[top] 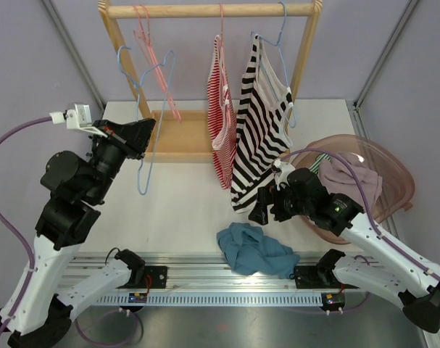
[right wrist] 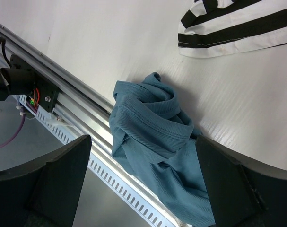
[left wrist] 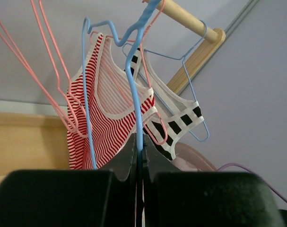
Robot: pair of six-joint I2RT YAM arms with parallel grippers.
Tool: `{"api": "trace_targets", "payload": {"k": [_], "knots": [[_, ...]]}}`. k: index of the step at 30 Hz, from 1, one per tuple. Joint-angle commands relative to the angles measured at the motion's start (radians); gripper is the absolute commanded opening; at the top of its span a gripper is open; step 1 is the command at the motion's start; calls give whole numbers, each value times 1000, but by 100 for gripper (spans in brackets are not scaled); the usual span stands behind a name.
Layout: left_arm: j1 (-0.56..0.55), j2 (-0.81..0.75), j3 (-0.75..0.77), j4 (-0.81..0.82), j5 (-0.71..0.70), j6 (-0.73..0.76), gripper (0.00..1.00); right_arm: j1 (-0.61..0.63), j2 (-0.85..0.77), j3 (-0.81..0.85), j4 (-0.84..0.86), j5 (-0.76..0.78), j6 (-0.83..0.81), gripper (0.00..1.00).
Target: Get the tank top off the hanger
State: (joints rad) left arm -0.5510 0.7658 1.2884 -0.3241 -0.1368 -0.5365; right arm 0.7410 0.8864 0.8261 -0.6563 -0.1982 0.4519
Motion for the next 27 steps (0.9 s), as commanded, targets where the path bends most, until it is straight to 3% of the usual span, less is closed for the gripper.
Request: {"api": "trace_targets", "payload": {"k": [1, 7, 16, 21, 27], "knots": [[-6, 88, 119, -42, -56, -28, 0, 8, -6, 42, -2, 45, -10, 99], [-10, 367, 420, -147, -185, 10, 0, 6, -29, 39, -5, 59, -2, 100], [-1, 707, 828, -251, -234, 92, 0, 6, -95, 34, -46, 62, -18, 99], [34, 809, 876, -257, -242, 66, 0, 6, -115, 33, -45, 42, -12, 99], [111, 857, 822, -216, -149, 3, 0, 6, -89, 15, 4, -36, -36, 99]]}}
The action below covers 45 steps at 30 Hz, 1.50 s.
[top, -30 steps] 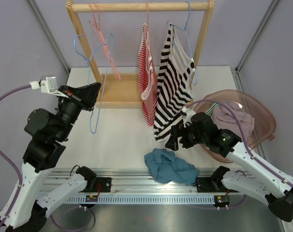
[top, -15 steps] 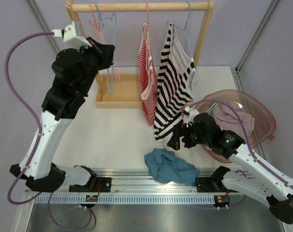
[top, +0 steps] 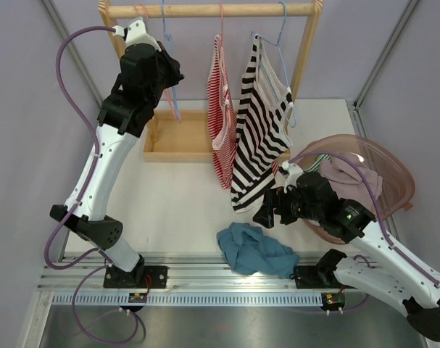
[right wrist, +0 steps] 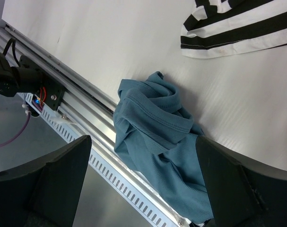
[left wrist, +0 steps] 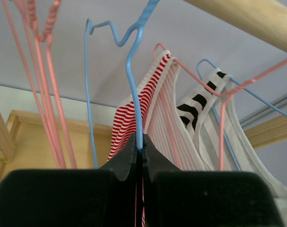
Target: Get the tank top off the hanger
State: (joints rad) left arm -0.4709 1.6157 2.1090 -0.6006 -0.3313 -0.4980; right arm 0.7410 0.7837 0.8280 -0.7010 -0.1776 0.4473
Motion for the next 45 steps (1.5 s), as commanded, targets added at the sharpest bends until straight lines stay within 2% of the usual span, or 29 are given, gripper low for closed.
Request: {"api": "trace_targets", "payload": {"k": [1, 9, 12, 13, 14, 15, 20, 21, 22, 27, 34, 35, 38, 39, 40, 42, 43, 45], "knots": [[46, 12, -1, 62, 57, -40, 0, 6, 20, 8, 55, -78, -33, 100], [84, 0, -69, 88, 104, -54, 0, 12, 130, -59, 205, -206, 5, 99], [89, -11, -92, 82, 118, -60, 3, 61, 196, -61, 224, -148, 30, 100], [89, -26, -104, 85, 120, -60, 10, 76, 213, -55, 219, -79, 34, 100], [89, -36, -115, 94, 123, -63, 24, 93, 232, -49, 200, -44, 45, 99], [89, -45, -127, 99, 126, -66, 32, 109, 267, -34, 186, -11, 53, 100], [89, -123, -165, 111, 165, -60, 59, 236, 402, 13, 80, 217, 128, 99], [89, -135, -168, 111, 175, -56, 87, 259, 423, 19, 69, 245, 143, 99], [89, -149, -173, 111, 185, -53, 99, 277, 446, 19, 63, 289, 158, 100], [87, -308, -268, 142, 239, -31, 99, 385, 617, 16, 60, 360, 237, 99], [87, -511, -349, 102, 193, 22, 99, 471, 799, 13, 135, 319, 278, 100], [89, -529, -354, 79, 180, 41, 99, 478, 831, 16, 139, 323, 284, 96], [87, -605, -383, 16, 147, 70, 99, 486, 853, 31, 144, 337, 284, 57], [87, -631, -401, 7, 137, 75, 99, 486, 842, 42, 141, 351, 284, 32], [87, -655, -450, 1, 126, 81, 99, 485, 827, 48, 130, 377, 283, 19], [87, -732, -507, -5, 101, 95, 99, 486, 761, 75, 100, 423, 275, 4], [87, -753, -530, -11, 89, 98, 99, 480, 737, 89, 50, 484, 275, 0], [89, -815, -598, -27, 69, 107, 99, 460, 668, 140, -10, 535, 269, 0]]}}
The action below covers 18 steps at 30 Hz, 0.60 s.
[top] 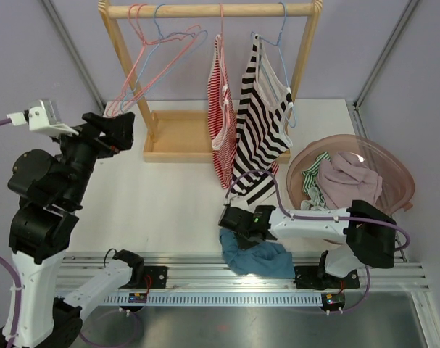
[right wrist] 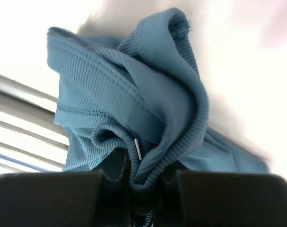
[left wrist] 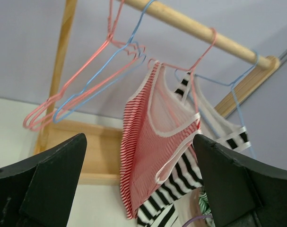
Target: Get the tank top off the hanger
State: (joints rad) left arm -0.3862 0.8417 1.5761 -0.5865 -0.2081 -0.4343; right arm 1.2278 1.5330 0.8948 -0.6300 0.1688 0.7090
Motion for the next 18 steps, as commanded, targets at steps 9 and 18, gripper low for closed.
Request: {"api": "trace_targets", "payload": {"k": [9, 18], "knots": [[3, -124, -246, -127, -102, 26, 99, -325, -381, 266, -362, 379, -112, 0], [3, -135, -312, -108, -21, 49, 99, -709, -433, 521, -502, 517, -284, 0]]}}
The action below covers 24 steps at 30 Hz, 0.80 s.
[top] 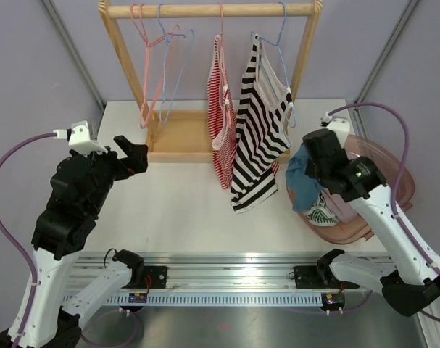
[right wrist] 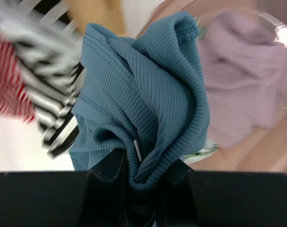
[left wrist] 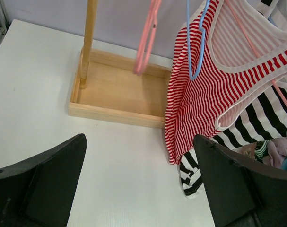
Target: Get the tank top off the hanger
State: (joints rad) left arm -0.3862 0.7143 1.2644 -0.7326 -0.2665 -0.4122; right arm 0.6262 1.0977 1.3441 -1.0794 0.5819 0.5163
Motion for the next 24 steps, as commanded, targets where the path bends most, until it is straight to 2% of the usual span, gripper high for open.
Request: {"api": "trace_targets", "payload": {"k": [1, 4, 6, 7, 8, 9, 10, 11, 14, 15, 21, 23, 24], "knots": [[4, -6, 4, 45, 49, 30, 99, -200, 8, 79, -33, 101, -117, 0], [4, 11, 29, 47, 88, 35, 99, -405, 45, 95, 24, 23, -137, 0], [3, 22, 44, 53, 105, 35, 99, -471, 70, 76, 56, -34, -113, 0], [4, 24, 53, 61, 113, 33, 99, -505, 73, 54, 128, -49, -102, 0], [4, 28, 78, 64, 122, 29, 99, -548, 92, 17, 157, -60, -99, 4], [3, 39, 90, 67, 130, 30, 99, -572, 109, 6, 183, -66, -91, 16], [3, 45, 102, 76, 138, 30, 99, -589, 128, 0, 187, -67, -85, 33], [3, 57, 140, 76, 139, 30, 99, -603, 161, -11, 187, -60, -84, 67], [3, 135, 235, 36, 138, 35, 99, -605, 177, -13, 177, -17, -65, 83], [4, 152, 257, 35, 142, 35, 99, -605, 169, -11, 182, -16, -65, 99], [-14, 261, 378, 52, 216, 24, 99, -605, 90, 67, 151, 0, -84, 99], [-60, 322, 440, 55, 207, 30, 99, -605, 33, 63, 170, -80, -105, 100], [-75, 342, 460, 53, 201, 33, 99, -605, 7, 49, 218, -232, -126, 100]]}}
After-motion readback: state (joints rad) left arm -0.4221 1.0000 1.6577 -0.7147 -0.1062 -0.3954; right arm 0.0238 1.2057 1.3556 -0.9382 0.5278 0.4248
